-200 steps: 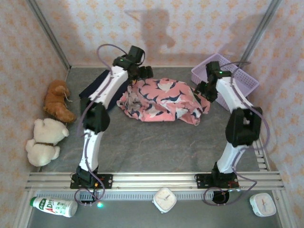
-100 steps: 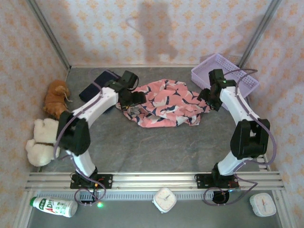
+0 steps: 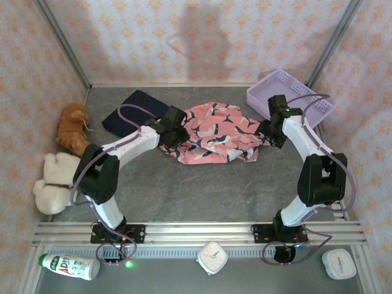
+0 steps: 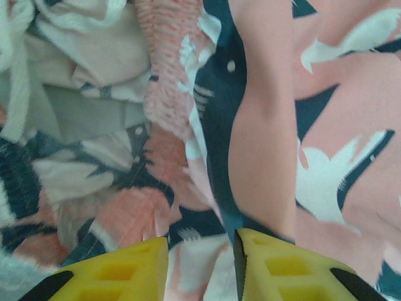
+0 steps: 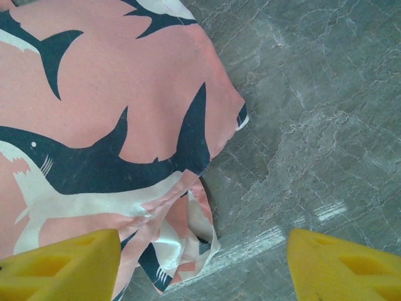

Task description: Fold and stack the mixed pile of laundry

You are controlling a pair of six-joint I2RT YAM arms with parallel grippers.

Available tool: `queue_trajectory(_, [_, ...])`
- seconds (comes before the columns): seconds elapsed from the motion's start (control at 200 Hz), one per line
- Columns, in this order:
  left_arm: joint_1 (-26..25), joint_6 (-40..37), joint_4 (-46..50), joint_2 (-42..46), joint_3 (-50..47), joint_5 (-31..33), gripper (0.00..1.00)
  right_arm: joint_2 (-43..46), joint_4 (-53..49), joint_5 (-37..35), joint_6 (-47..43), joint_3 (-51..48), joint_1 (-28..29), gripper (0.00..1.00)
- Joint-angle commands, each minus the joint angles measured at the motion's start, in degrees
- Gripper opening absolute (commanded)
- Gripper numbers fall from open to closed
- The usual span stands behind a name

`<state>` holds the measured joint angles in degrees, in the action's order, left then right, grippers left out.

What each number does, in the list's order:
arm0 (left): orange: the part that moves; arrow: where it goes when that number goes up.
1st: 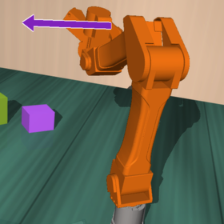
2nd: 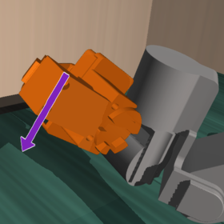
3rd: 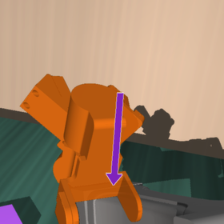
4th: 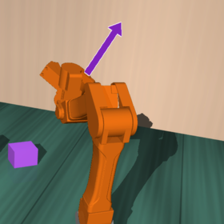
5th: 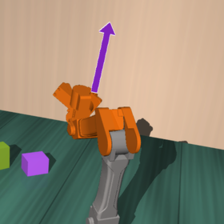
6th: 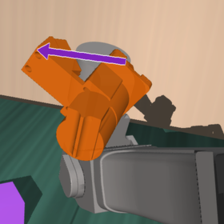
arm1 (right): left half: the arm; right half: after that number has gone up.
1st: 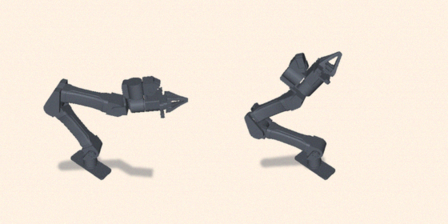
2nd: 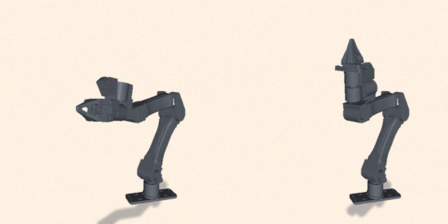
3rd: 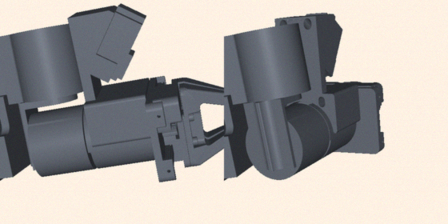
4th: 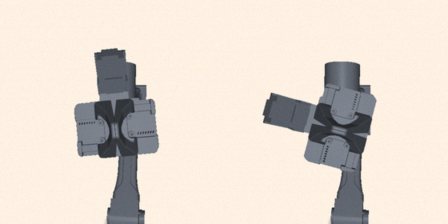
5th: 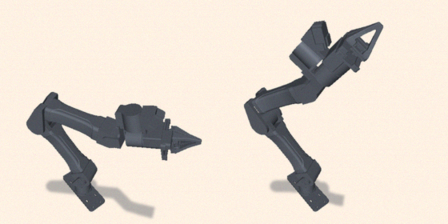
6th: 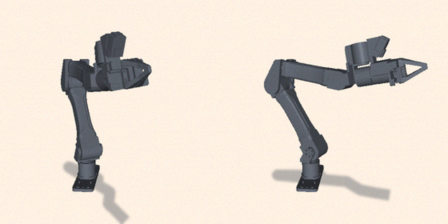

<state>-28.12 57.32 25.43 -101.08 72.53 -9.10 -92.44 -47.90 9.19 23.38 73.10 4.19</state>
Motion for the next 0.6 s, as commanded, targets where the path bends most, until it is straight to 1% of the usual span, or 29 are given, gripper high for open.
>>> queue_trajectory(0.0, [-0.1, 4.3, -2.7, -5.3, 4.6, 2.6, 0.38, -0.1, 0.8, -1.6, 0.7, -0.7, 0.1, 0.70])
queue_trajectory(0.08, [-0.4, 4.4, -1.0, -7.9, 8.0, 2.3, 0.42, 0.1, 0.7, -1.7, 0.9, -0.9, 0.0, 0.70])
queue_trajectory(0.115, [-0.5, 4.5, -0.2, -10.4, 8.9, 2.4, 0.43, 0.2, 0.9, -1.9, 0.8, -1.0, 0.0, 0.70])
queue_trajectory(0.28, [-0.9, 4.8, 0.2, -13.0, 9.1, 1.3, 0.49, 0.9, 2.0, -3.0, 1.0, -1.8, 0.0, 0.70])
queue_trajectory(0.41, [-0.9, 3.8, 3.2, -15.6, 10.4, 1.9, 0.54, 0.0, 3.5, -4.3, 1.0, -2.3, -0.1, 0.70])
queue_trajectory(0.51, [-0.7, 3.2, 4.8, -18.0, 12.2, 2.6, 0.53, -2.4, 5.6, -3.0, 1.3, -2.3, -0.2, 0.70])
queue_trajectory(0.545, [-0.6, 2.9, 5.2, -18.7, 13.0, 2.6, 0.49, -3.4, 6.6, -1.8, 1.6, -2.2, -0.2, 0.70])
queue_trajectory(0.595, [-0.4, 2.5, 5.9, -19.5, 14.3, 2.7, 0.41, -4.7, 8.5, -0.1, 2.5, -2.4, -0.2, 0.71])
